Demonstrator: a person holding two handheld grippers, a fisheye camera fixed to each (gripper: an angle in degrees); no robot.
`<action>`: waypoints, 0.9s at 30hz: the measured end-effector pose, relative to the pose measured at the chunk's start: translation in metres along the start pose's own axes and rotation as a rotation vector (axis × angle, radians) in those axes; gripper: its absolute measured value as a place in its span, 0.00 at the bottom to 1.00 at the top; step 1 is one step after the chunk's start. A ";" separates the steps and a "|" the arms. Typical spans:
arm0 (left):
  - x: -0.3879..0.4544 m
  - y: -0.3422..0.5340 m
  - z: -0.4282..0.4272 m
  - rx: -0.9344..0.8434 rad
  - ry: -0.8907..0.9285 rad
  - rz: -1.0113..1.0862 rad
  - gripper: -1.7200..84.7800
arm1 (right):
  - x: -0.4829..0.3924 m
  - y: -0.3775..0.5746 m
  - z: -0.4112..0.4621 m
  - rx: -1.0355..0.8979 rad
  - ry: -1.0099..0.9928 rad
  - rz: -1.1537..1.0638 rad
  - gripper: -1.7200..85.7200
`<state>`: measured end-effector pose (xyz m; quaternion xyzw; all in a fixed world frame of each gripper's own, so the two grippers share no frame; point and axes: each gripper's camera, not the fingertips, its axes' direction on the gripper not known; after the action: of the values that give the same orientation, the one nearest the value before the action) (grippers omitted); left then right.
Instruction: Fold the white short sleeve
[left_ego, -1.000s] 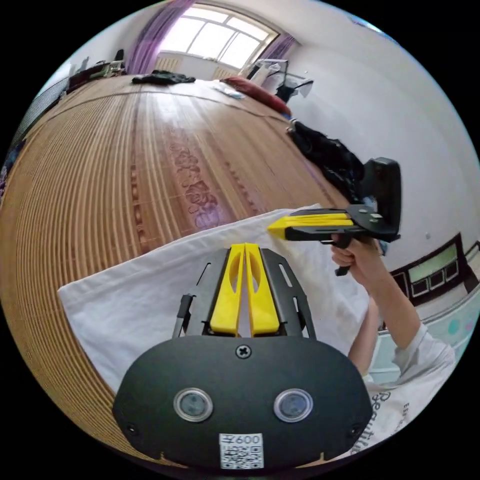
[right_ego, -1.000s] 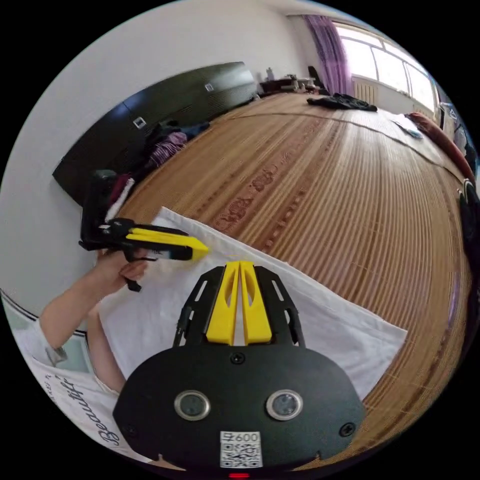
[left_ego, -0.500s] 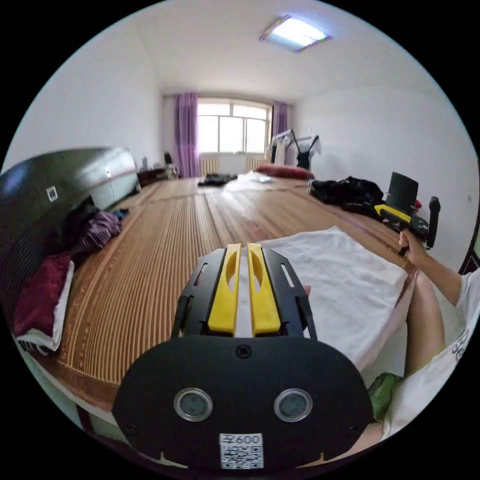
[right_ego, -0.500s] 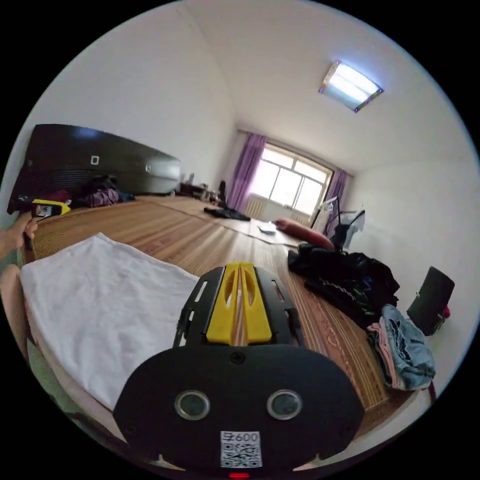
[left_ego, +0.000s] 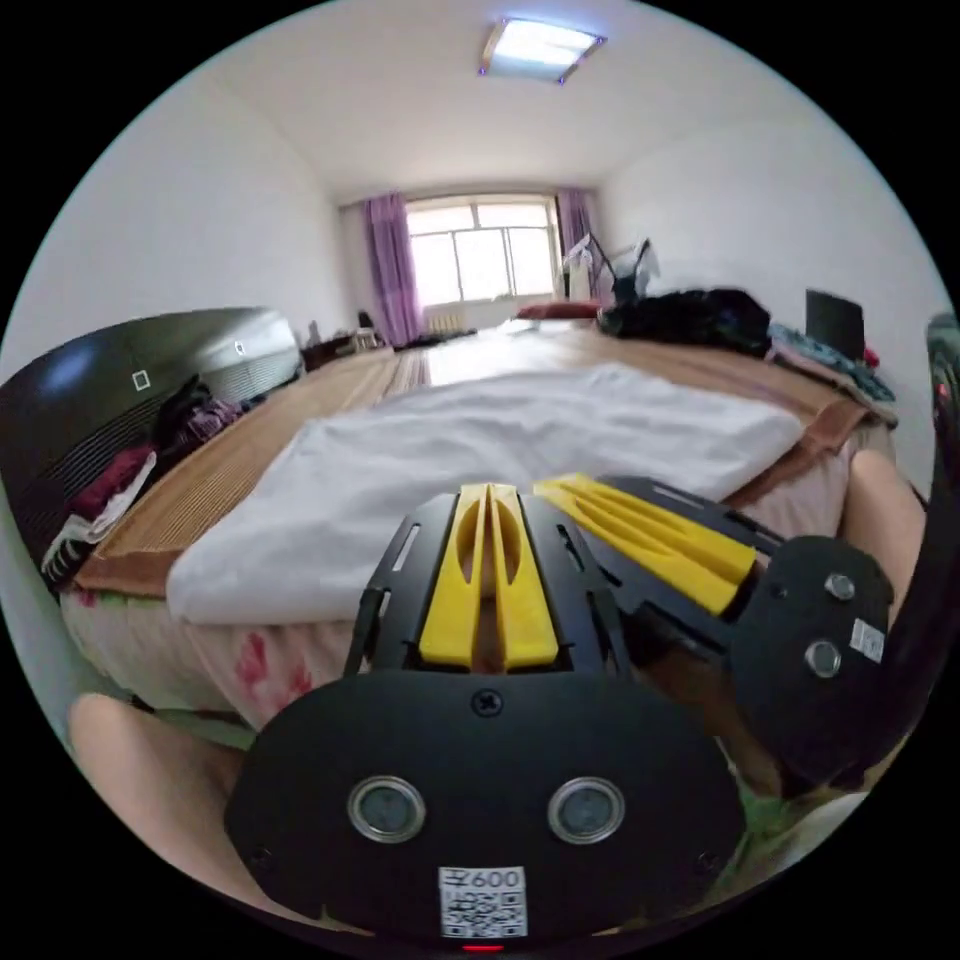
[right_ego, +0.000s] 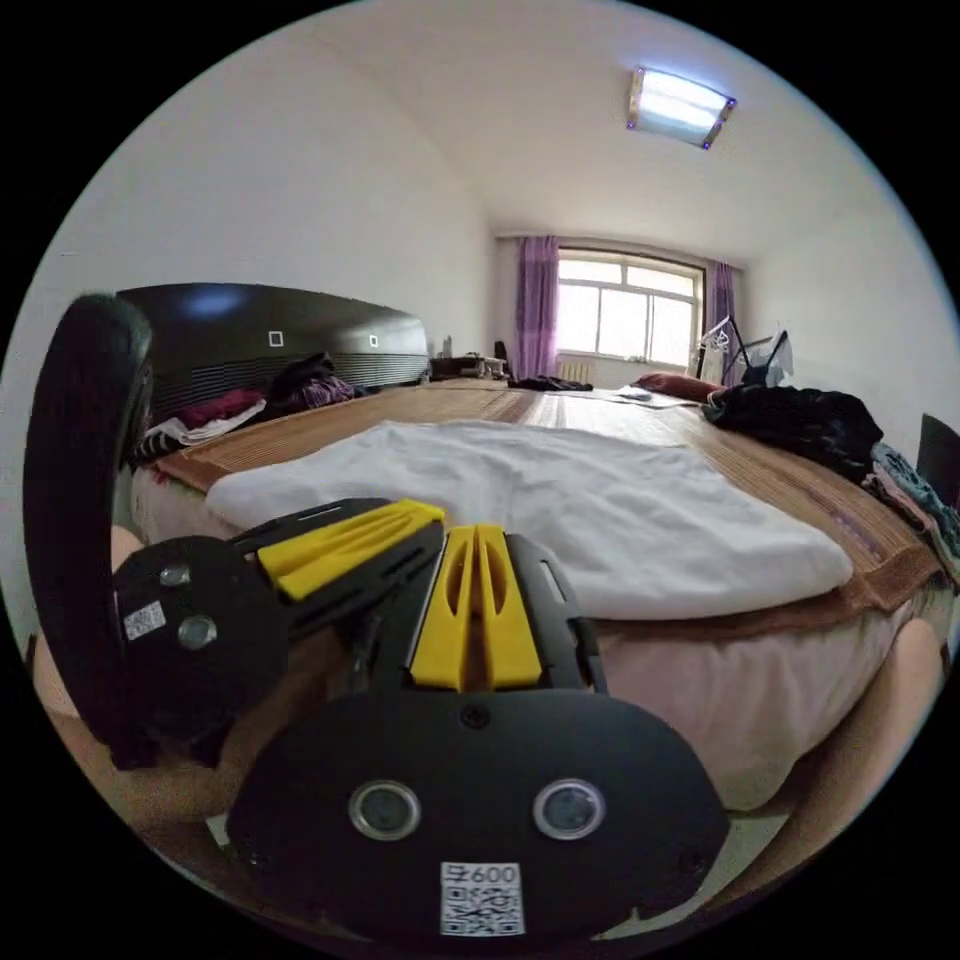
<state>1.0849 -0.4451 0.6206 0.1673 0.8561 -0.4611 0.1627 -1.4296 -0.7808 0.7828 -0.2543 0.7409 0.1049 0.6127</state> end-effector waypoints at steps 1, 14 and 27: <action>-0.011 0.011 -0.004 -0.008 0.006 0.047 0.02 | 0.000 0.010 0.000 -0.010 -0.008 -0.086 0.01; -0.221 0.137 -0.109 -0.168 -0.325 -0.014 0.03 | 0.141 0.115 -0.047 -0.146 0.243 -0.158 0.01; -0.310 0.265 -0.182 -0.216 -0.202 0.757 0.08 | 0.216 0.179 -0.107 -0.203 0.148 -0.057 0.09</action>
<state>1.4546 -0.1961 0.6552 0.4065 0.7573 -0.2901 0.4208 -1.6369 -0.7326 0.5717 -0.3431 0.7621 0.1427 0.5303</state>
